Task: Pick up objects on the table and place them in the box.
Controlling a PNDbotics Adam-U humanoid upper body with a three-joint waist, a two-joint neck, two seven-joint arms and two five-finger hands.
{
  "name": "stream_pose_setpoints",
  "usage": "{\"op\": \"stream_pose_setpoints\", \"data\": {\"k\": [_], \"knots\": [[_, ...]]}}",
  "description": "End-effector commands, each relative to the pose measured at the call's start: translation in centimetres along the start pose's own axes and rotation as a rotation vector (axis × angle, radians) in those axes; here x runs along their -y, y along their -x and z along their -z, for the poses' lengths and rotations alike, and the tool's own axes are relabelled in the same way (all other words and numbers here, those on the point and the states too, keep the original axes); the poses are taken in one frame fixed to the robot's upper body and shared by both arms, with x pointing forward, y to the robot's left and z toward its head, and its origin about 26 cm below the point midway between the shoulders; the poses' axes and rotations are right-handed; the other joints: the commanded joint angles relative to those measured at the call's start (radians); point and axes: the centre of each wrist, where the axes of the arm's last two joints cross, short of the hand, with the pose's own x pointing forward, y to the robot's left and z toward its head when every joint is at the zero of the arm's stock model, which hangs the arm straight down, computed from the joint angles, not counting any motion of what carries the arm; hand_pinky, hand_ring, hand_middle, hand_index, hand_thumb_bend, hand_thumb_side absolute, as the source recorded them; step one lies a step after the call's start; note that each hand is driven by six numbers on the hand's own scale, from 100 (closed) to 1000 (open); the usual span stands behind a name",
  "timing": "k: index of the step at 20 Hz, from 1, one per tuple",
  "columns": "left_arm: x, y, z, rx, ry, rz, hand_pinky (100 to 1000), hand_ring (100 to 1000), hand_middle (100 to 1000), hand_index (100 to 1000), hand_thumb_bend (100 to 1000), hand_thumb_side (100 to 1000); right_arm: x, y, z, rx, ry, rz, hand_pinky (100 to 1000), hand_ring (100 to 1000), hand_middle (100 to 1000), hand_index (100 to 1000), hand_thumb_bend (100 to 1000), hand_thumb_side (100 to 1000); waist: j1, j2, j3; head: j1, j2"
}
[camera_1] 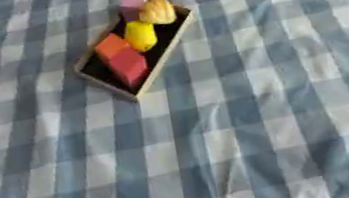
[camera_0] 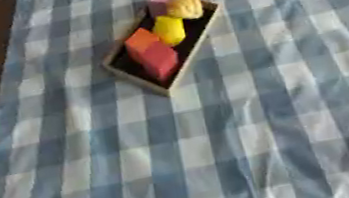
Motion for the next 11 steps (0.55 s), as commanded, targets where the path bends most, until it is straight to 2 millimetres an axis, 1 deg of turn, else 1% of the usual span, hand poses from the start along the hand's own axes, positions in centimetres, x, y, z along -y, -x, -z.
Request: {"op": "stream_pose_setpoints", "data": {"k": [1, 2, 3, 4, 5, 8, 11], "knots": [[-3.2, -1.5, -1.9, 0.024, -0.154, -0.022, 814, 775, 708, 840, 100, 522, 1.5, -0.8, 0.0, 0.046, 0.052, -0.018, 927, 1000, 735, 894, 100, 470, -0.021, -0.032, 0.003, -0.006, 0.004], [-3.5, -1.3, -3.2, 0.0, -0.18, -0.029, 814, 773, 707, 841, 100, 577, 1.6, -0.8, -0.1, 0.055, 0.068, -0.009, 926, 1000, 731, 893, 100, 470, -0.025, -0.032, 0.005, -0.007, 0.004], [-3.8, -1.2, -4.5, -0.024, -0.202, -0.034, 814, 773, 707, 841, 100, 582, 1.6, -0.7, -0.2, 0.065, 0.085, 0.002, 925, 1000, 731, 893, 100, 470, -0.028, -0.031, 0.005, -0.007, 0.004], [-4.1, -1.2, -5.7, -0.046, -0.228, -0.04, 814, 771, 706, 842, 100, 607, 1.7, -0.6, -0.3, 0.076, 0.103, 0.013, 925, 1000, 729, 893, 100, 470, -0.032, -0.031, 0.007, -0.008, 0.004], [-4.3, -1.1, -6.7, -0.065, -0.255, -0.046, 814, 770, 706, 843, 100, 608, 1.7, -0.6, -0.3, 0.085, 0.119, 0.025, 925, 1000, 728, 894, 100, 470, -0.035, -0.031, 0.008, -0.008, 0.004], [-4.7, -1.0, -9.2, -0.119, -0.324, -0.068, 812, 764, 704, 844, 100, 617, 1.6, -0.3, -0.6, 0.109, 0.155, 0.056, 920, 1000, 723, 893, 100, 470, -0.044, -0.032, 0.01, -0.005, 0.004], [-4.9, -1.1, -10.7, -0.144, -0.358, -0.096, 812, 763, 704, 845, 100, 622, 1.5, -0.2, -0.8, 0.128, 0.182, 0.091, 916, 1000, 719, 892, 100, 470, -0.049, -0.033, 0.01, 0.001, 0.004]]}}
